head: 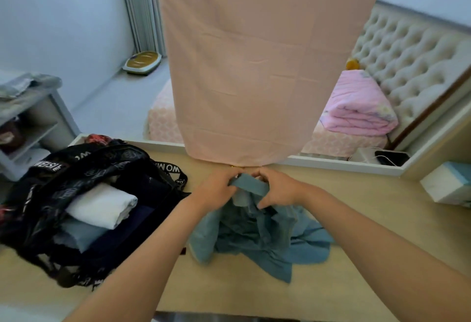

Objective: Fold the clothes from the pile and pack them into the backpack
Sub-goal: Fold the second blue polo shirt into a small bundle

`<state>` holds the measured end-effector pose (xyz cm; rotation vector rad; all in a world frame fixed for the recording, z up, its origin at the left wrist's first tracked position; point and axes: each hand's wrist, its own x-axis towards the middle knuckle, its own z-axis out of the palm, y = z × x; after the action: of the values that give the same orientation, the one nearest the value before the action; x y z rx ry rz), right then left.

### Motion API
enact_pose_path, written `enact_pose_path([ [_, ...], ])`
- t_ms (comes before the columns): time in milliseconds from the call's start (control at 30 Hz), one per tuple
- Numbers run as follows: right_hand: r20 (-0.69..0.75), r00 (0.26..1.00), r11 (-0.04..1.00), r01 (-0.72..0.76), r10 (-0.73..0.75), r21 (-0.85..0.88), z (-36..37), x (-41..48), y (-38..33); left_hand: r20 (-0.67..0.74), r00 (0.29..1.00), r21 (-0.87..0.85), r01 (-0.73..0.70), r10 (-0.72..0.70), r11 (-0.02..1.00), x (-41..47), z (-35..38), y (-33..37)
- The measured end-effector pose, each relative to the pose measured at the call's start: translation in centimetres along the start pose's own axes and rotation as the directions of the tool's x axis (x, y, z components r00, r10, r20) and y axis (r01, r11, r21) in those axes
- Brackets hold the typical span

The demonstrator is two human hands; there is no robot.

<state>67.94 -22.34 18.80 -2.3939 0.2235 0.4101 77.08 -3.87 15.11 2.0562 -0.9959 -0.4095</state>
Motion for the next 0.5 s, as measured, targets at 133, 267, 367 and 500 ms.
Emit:
enact_pose_path([
  [133, -0.089, 0.99, 0.943, -0.128, 0.106, -0.307, -0.3, -2.5, 0.9, -0.077, 0.993, 0.128, -0.082, 0.092, 0.988, -0.1, -2.7, 2.3],
  [267, -0.395, 0.904, 0.967, -0.224, 0.161, -0.119, -1.3, -4.4, 1.7, -0.206, 0.979, 0.024, 0.008, -0.003, 1.0, -0.6, -5.7, 4.8],
  [367, -0.58, 0.795, 0.967, -0.251, 0.177, -0.048, -3.0, -5.0, 0.0, -0.172, 0.985, 0.002, -0.011, 0.011, 1.0, -1.1, -6.8, 6.9],
  [500, -0.498, 0.807, 0.893, -0.075, 0.316, 0.444, -5.6, -6.1, -3.9, 0.047, 0.998, 0.01, 0.03, -0.03, 1.0, -1.6, -9.4, 10.6],
])
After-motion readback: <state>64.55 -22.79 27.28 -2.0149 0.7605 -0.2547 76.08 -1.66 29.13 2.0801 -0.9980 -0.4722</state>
